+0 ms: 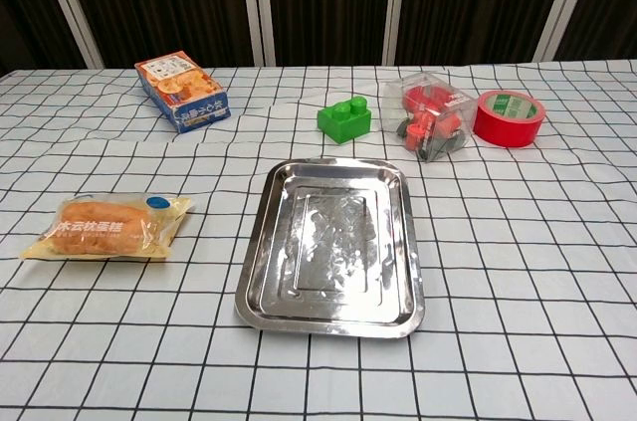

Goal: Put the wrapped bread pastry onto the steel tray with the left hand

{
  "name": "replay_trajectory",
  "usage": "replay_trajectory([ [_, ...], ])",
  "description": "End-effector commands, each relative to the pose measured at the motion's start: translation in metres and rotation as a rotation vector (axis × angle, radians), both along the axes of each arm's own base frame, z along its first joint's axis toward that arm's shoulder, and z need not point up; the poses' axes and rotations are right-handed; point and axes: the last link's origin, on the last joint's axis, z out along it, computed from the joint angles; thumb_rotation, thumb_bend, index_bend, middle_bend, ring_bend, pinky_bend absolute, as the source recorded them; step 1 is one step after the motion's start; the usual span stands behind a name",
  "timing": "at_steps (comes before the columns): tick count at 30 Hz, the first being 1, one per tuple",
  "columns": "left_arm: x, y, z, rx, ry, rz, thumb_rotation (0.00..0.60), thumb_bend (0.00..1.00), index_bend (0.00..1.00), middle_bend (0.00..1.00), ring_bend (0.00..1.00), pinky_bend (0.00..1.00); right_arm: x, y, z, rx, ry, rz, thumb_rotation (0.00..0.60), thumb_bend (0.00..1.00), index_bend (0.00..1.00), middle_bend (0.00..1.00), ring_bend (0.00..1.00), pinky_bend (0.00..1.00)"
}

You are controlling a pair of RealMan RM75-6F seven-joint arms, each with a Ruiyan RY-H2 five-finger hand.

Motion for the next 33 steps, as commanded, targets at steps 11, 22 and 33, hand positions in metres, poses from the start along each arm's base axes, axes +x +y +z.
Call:
replay_trajectory([
  [11, 0.003, 0.029, -0.023, -0.046, 0.001, 0.021, 0.600, 0.08, 0.00, 0.00, 0.00, 0.01, -0.001, -0.002, 0.004, -0.004, -0.023, -0.004, 0.600, 0.30, 0.00, 0.00, 0.00, 0.00],
  [22, 0.038, 0.133, -0.098, -0.099, 0.131, 0.101, 0.600, 0.12, 0.00, 0.00, 0.00, 0.02, -0.018, -0.040, 0.009, 0.010, -0.052, -0.094, 0.600, 0.30, 0.00, 0.00, 0.00, 0.00],
  [33, 0.053, 0.179, -0.159, -0.179, 0.176, 0.163, 0.600, 0.16, 0.00, 0.11, 0.06, 0.06, -0.038, -0.059, 0.023, -0.001, -0.090, -0.175, 0.600, 0.30, 0.00, 0.00, 0.00, 0.00],
])
